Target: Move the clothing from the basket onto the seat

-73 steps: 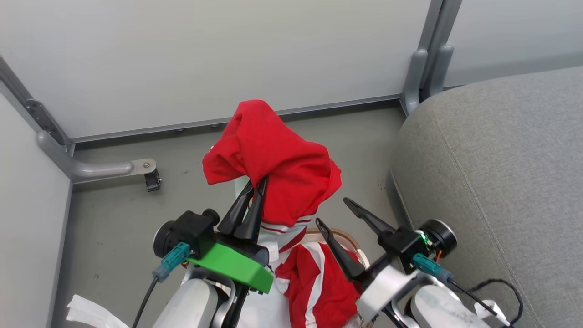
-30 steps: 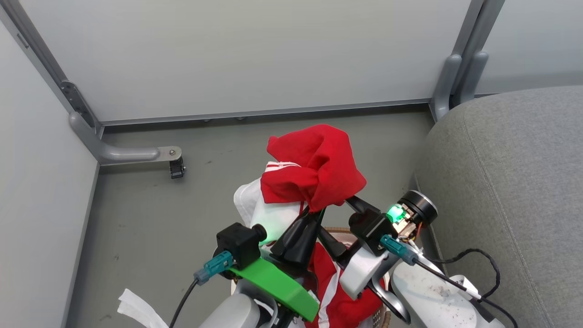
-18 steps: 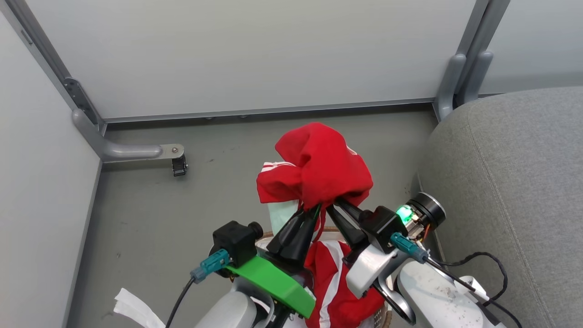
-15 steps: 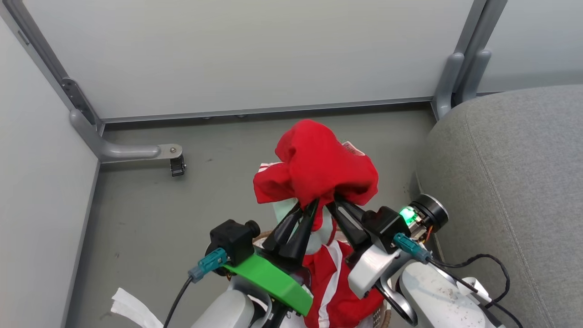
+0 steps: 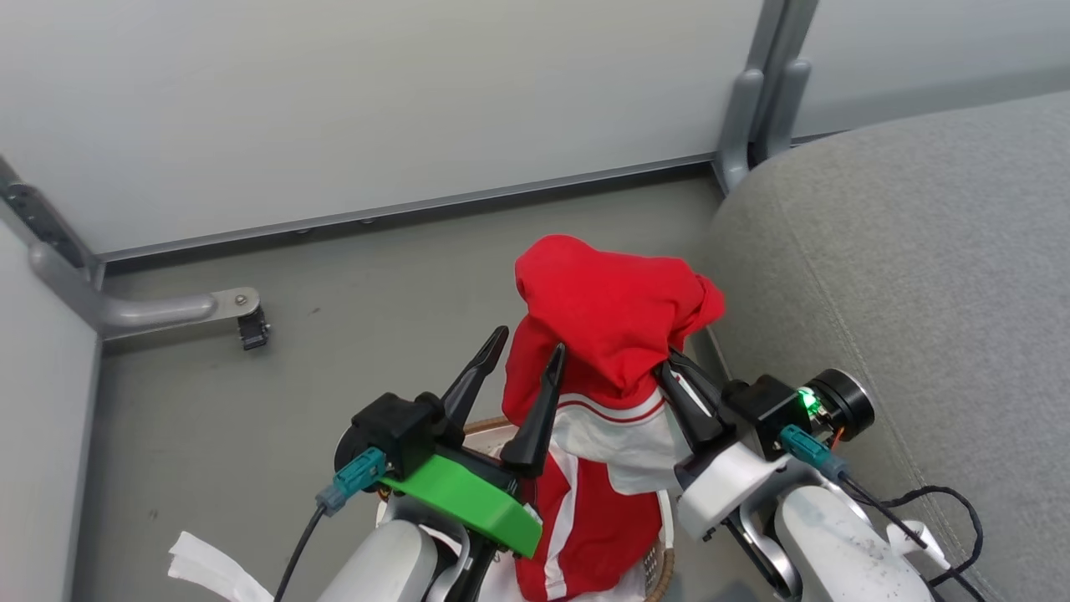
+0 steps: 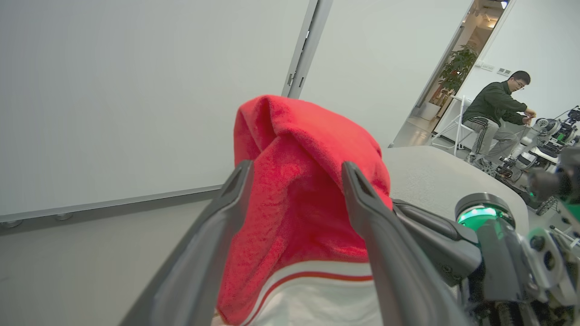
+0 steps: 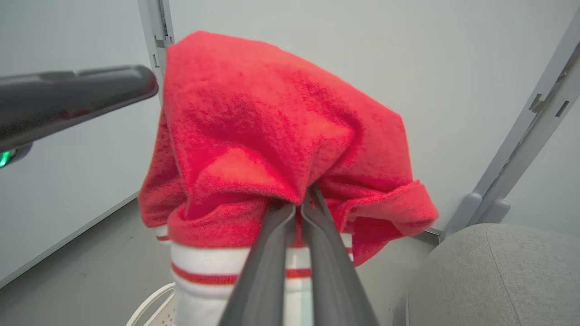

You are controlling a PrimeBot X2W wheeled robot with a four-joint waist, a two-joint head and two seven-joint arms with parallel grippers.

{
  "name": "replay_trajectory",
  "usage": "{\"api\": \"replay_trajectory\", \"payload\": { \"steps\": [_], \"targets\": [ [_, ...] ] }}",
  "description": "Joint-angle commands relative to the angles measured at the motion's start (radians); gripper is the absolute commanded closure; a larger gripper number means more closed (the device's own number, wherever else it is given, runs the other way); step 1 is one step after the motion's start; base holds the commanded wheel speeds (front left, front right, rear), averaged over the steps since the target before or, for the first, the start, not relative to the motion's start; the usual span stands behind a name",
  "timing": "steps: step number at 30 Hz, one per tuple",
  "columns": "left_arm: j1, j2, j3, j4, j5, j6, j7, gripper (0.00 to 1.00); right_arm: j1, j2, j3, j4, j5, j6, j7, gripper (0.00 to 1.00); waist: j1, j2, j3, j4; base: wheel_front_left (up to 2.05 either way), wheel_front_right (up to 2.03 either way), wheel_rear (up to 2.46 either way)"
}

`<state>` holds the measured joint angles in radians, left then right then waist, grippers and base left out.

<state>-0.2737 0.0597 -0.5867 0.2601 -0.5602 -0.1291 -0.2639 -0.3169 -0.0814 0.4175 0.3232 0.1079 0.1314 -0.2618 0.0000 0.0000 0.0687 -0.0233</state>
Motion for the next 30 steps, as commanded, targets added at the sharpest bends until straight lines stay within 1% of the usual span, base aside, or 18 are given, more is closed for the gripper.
{"api": "replay_trajectory", "payload": {
  "steps": [1, 11, 17, 23, 30],
  "targets": [
    [0.003, 0.008, 0.004, -0.002, 0.008, -0.003, -0.001, 0.00, 0.013, -0.005, -0.011, -0.009, 0.010, -0.001, -0.004, 1.00, 0.0000, 0.0000, 0.021, -0.088, 0.00, 0.00, 0.00],
    [-0.019, 0.018, 0.011, 0.006, 0.032, -0.003, -0.001, 0.00, 0.039, -0.001, -0.050, -0.040, 0.023, -0.001, -0.004, 1.00, 0.0000, 0.0000, 0.057, -0.295, 0.00, 0.00, 0.00],
    [-0.030, 0.021, -0.002, 0.015, 0.035, -0.003, -0.001, 0.00, 0.043, 0.002, -0.080, -0.051, 0.026, -0.001, -0.004, 1.00, 0.0000, 0.0000, 0.075, -0.378, 0.00, 0.00, 0.00],
    [-0.038, 0.022, -0.009, 0.019, 0.042, -0.003, -0.001, 0.00, 0.024, -0.002, -0.133, -0.061, 0.020, -0.001, -0.004, 1.00, 0.0000, 0.0000, 0.106, -0.410, 0.00, 0.00, 0.00],
    [-0.073, 0.043, -0.032, 0.024, 0.051, -0.003, -0.001, 0.00, -0.056, -0.036, -0.189, -0.067, -0.007, -0.001, -0.004, 1.00, 0.0000, 0.0000, 0.187, -0.398, 0.00, 0.00, 0.00]
  ]
}}
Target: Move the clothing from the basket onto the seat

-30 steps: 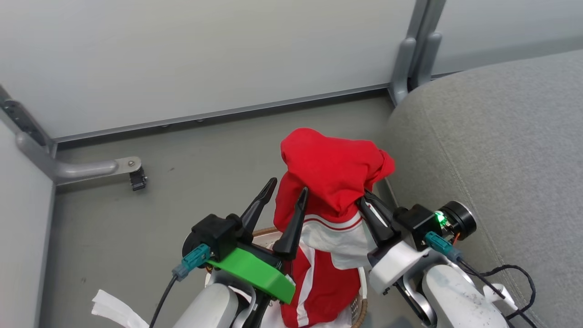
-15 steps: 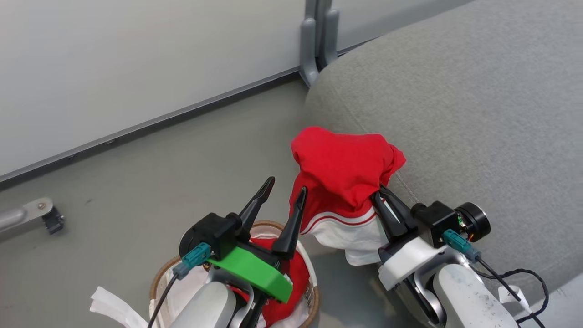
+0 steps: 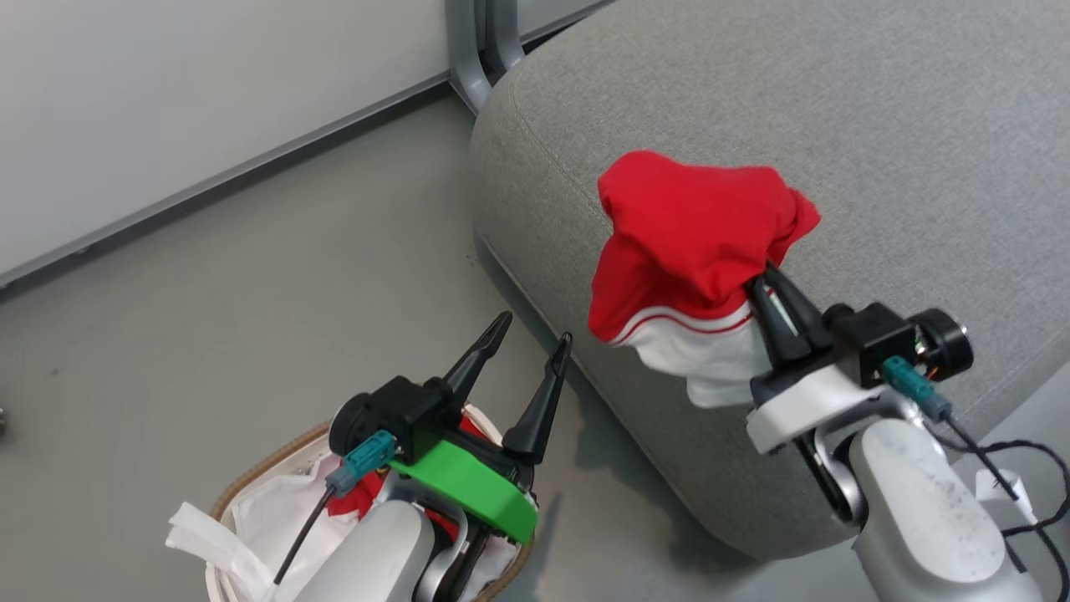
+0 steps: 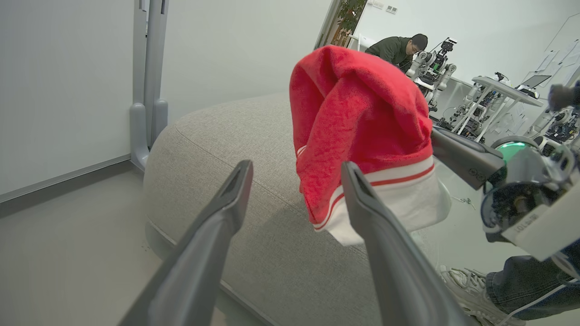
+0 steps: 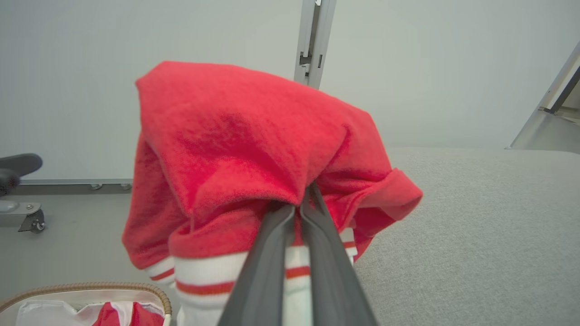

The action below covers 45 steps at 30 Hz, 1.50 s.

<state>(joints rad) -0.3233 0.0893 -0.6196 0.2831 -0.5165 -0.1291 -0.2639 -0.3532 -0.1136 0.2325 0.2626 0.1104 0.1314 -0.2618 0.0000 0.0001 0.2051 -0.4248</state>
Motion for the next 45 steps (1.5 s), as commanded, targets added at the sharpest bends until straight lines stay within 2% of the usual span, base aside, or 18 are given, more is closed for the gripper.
{"api": "replay_trajectory", "payload": {
  "steps": [1, 8, 16, 26, 30, 33, 35, 36, 37, 41, 45],
  "targets": [
    [-0.032, 0.018, -0.004, 0.001, 0.011, -0.003, -0.001, 0.00, -0.041, -0.012, -0.013, -0.007, -0.011, -0.001, -0.004, 1.00, 0.0000, -0.0001, 0.069, 0.009, 0.00, 0.00, 0.00],
    [-0.102, 0.047, -0.028, 0.004, 0.018, -0.003, -0.001, 0.00, -0.192, -0.055, -0.091, 0.012, -0.039, -0.001, -0.004, 1.00, 0.0000, -0.0001, 0.204, 0.061, 0.00, 0.00, 0.00],
    [-0.187, 0.070, -0.050, 0.001, 0.040, -0.003, -0.001, 0.00, -0.380, -0.133, -0.193, 0.083, -0.063, -0.001, -0.004, 1.00, 0.0000, -0.0001, 0.350, 0.135, 0.00, 0.00, 0.00],
    [-0.244, 0.069, -0.049, -0.013, 0.066, -0.003, -0.001, 0.00, -0.553, -0.237, -0.343, 0.275, -0.132, -0.001, -0.004, 1.00, 0.0000, -0.0001, 0.454, 0.219, 0.00, 0.00, 0.00],
    [-0.256, 0.058, -0.049, -0.016, 0.071, -0.003, -0.001, 0.00, -0.586, -0.260, -0.390, 0.372, -0.170, -0.001, -0.004, 1.00, 0.0000, -0.0001, 0.476, 0.248, 0.00, 0.00, 0.00],
    [-0.258, 0.051, -0.049, -0.017, 0.070, -0.003, -0.001, 0.00, -0.596, -0.253, -0.441, 0.422, -0.191, -0.001, -0.004, 1.00, 0.0000, -0.0001, 0.481, 0.262, 0.00, 0.00, 0.00],
    [-0.256, 0.049, -0.046, -0.015, 0.070, -0.003, -0.001, 0.00, -0.581, -0.239, -0.467, 0.448, -0.208, -0.001, -0.004, 0.54, 0.0000, -0.0001, 0.479, 0.269, 0.00, 0.00, 0.00],
    [-0.253, 0.048, -0.041, -0.012, 0.070, -0.003, -0.001, 0.00, -0.569, -0.232, -0.478, 0.455, -0.217, -0.001, -0.004, 0.09, 0.0000, -0.0001, 0.475, 0.272, 0.00, 0.00, 0.00],
    [-0.248, 0.047, -0.037, -0.010, 0.068, -0.003, -0.001, 0.00, -0.557, -0.226, -0.490, 0.458, -0.223, -0.001, -0.004, 0.00, 0.0000, -0.0001, 0.470, 0.273, 0.00, 0.00, 0.00],
    [-0.226, 0.050, -0.009, 0.005, 0.070, -0.003, -0.001, 0.00, -0.510, -0.184, -0.543, 0.444, -0.211, -0.001, -0.004, 0.00, 0.0000, -0.0001, 0.437, 0.272, 0.00, 0.00, 0.00],
    [-0.202, 0.048, 0.031, 0.018, 0.072, -0.003, -0.001, 0.00, -0.429, -0.143, -0.550, 0.397, -0.192, -0.001, -0.003, 0.00, 0.0000, -0.0001, 0.384, 0.267, 0.00, 0.00, 0.00]
  ]
}}
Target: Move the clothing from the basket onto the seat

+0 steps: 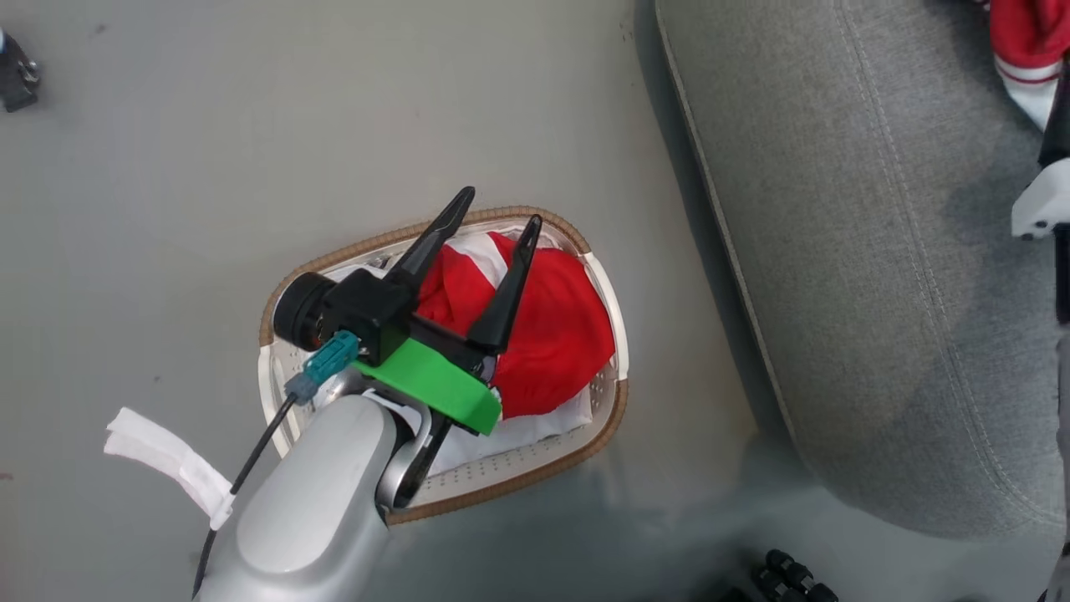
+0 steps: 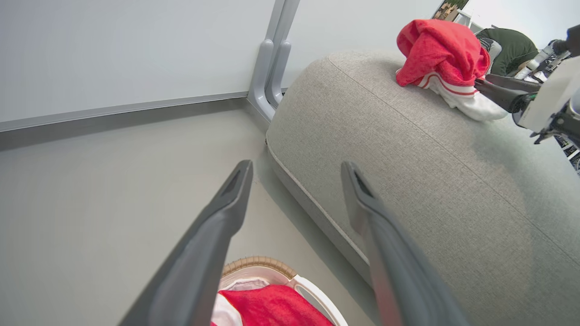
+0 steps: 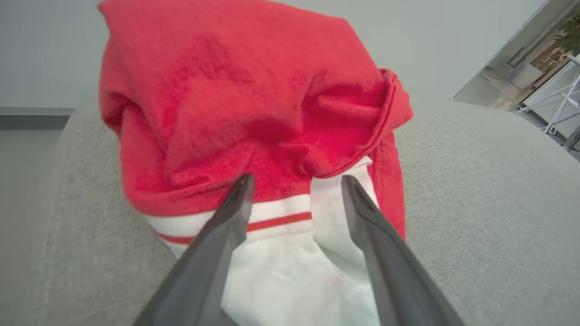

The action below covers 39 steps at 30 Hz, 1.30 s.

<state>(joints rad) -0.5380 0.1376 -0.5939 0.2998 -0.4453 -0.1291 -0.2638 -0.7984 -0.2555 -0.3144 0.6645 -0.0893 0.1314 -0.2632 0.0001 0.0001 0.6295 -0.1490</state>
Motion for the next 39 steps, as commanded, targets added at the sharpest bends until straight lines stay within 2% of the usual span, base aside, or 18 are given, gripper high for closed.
{"api": "replay_trajectory", "payload": {
  "steps": [1, 8, 17, 29, 34, 39],
  "targets": [
    [0.021, -0.001, 0.020, 0.004, 0.002, -0.003, -0.001, 0.00, 0.039, 0.006, -0.001, -0.017, 0.012, -0.001, -0.002, 0.00, -0.0001, -0.0001, -0.056, -0.010, 0.00, 0.00, 0.00],
    [0.101, -0.016, 0.131, 0.018, 0.031, -0.003, -0.001, 0.00, 0.176, 0.067, 0.037, -0.137, 0.096, -0.001, -0.002, 0.00, -0.0001, -0.0001, -0.165, 0.002, 0.00, 0.00, 0.00],
    [0.188, -0.047, 0.274, 0.038, 0.079, -0.003, -0.001, 0.00, 0.275, 0.135, 0.131, -0.232, 0.183, -0.001, -0.002, 0.00, -0.0001, -0.0001, -0.269, 0.061, 0.00, 0.00, 0.00],
    [0.307, -0.082, 0.518, 0.064, 0.182, -0.003, -0.001, 0.00, 0.395, 0.178, 0.237, -0.259, 0.205, -0.001, -0.002, 0.00, -0.0001, -0.0001, -0.375, 0.161, 0.00, 0.00, 0.00],
    [0.357, -0.086, 0.575, 0.065, 0.205, -0.003, -0.001, 0.00, 0.447, 0.188, 0.245, -0.263, 0.201, -0.001, -0.002, 0.00, -0.0001, -0.0001, -0.415, 0.186, 0.00, 0.00, 0.00],
    [0.407, -0.086, 0.588, 0.053, 0.185, -0.003, -0.001, 0.00, 0.502, 0.195, 0.253, -0.268, 0.200, -0.001, -0.002, 0.00, -0.0001, -0.0001, -0.457, 0.196, 0.00, 0.00, 0.00]
  ]
}}
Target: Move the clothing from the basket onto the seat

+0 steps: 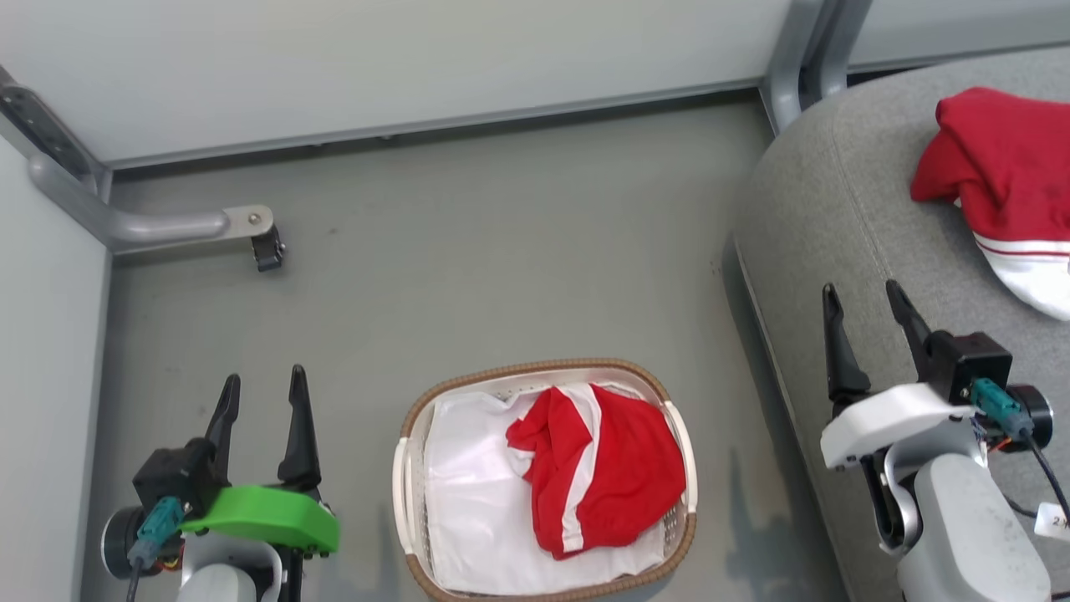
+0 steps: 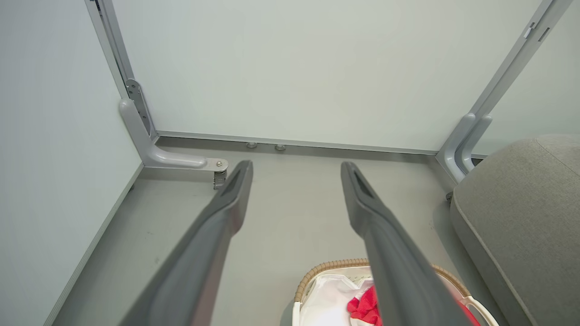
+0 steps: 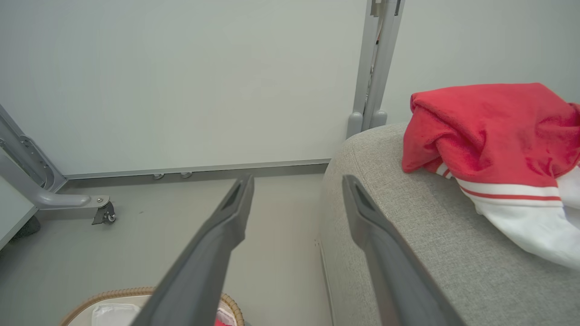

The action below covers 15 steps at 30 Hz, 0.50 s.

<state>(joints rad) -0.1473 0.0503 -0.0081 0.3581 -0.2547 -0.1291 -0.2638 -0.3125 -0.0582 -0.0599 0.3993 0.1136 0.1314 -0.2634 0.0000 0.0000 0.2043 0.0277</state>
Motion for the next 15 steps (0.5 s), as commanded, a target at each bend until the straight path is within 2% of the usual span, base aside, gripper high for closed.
{"api": "replay_trajectory", "payload": {
  "steps": [1, 15],
  "targets": [
    [0.026, 0.001, 0.002, -0.006, -0.011, -0.003, -0.001, 0.00, 0.026, 0.000, 0.001, -0.004, -0.001, -0.001, -0.002, 0.00, 0.0000, 0.0000, -0.040, 0.020, 0.00, 0.00, 0.00],
    [0.086, 0.001, -0.012, -0.004, -0.029, -0.003, -0.001, 0.00, 0.101, 0.005, 0.026, 0.011, 0.012, -0.001, -0.002, 0.00, 0.0000, 0.0000, -0.099, 0.011, 0.00, 0.00, 0.00]
  ]
}}
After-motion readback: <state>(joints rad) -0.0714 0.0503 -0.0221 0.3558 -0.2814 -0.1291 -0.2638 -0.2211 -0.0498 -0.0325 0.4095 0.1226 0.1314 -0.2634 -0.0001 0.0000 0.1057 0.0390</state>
